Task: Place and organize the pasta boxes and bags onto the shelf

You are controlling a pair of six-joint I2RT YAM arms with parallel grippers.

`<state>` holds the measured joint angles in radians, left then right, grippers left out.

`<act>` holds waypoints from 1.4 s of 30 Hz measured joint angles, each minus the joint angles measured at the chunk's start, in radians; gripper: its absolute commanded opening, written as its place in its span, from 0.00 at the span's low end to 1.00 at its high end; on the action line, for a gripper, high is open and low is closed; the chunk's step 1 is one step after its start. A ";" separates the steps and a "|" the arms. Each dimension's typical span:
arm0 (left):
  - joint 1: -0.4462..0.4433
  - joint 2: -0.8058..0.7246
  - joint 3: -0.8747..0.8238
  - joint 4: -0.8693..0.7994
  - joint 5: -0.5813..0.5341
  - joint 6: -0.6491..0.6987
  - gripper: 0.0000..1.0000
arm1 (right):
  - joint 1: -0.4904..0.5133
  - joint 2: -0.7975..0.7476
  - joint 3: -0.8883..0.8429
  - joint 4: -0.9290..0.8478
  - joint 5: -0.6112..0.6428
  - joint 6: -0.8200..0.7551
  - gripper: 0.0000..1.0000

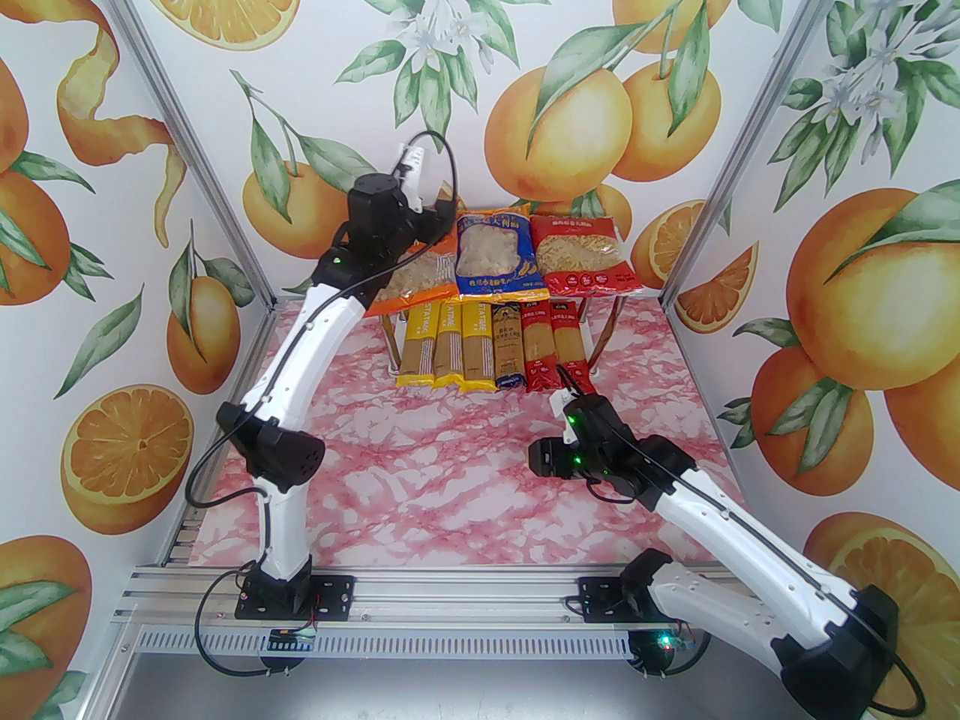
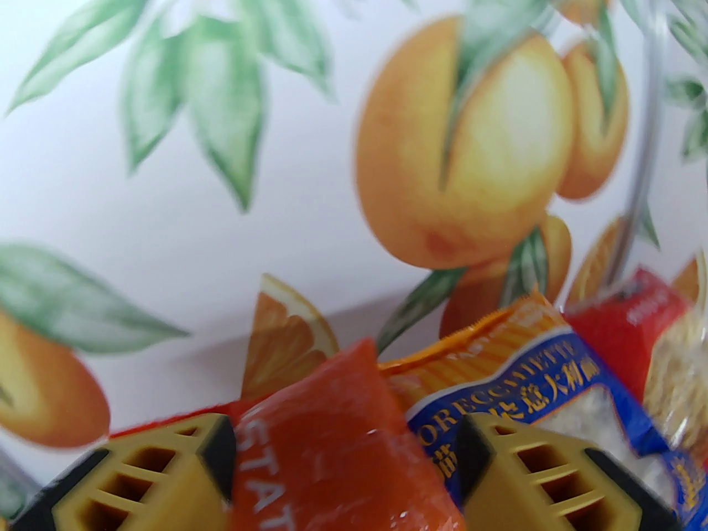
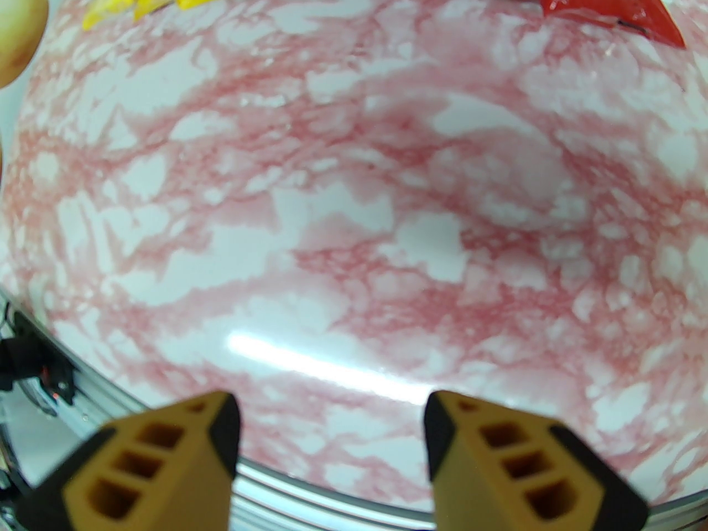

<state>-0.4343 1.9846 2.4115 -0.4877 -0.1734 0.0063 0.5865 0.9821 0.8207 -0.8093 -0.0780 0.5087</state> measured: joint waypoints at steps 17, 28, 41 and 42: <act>0.087 -0.667 -0.766 -0.198 -0.222 -0.052 0.33 | -0.004 -0.068 0.018 -0.004 0.092 0.026 0.59; 0.102 -1.350 -1.466 -0.158 -0.336 -0.144 1.00 | -0.065 -0.368 -0.004 0.070 0.455 0.108 0.98; 0.246 -1.189 -1.672 0.067 -0.382 -0.195 1.00 | -0.106 -0.398 -0.012 0.072 0.674 0.114 1.00; 0.265 -1.181 -1.690 0.096 -0.377 -0.198 1.00 | -0.109 -0.404 -0.016 0.072 0.678 0.114 1.00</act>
<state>-0.1692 0.8040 0.7216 -0.3916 -0.5503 -0.1917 0.4770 0.5777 0.8051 -0.7372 0.5999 0.6224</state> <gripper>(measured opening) 0.998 0.996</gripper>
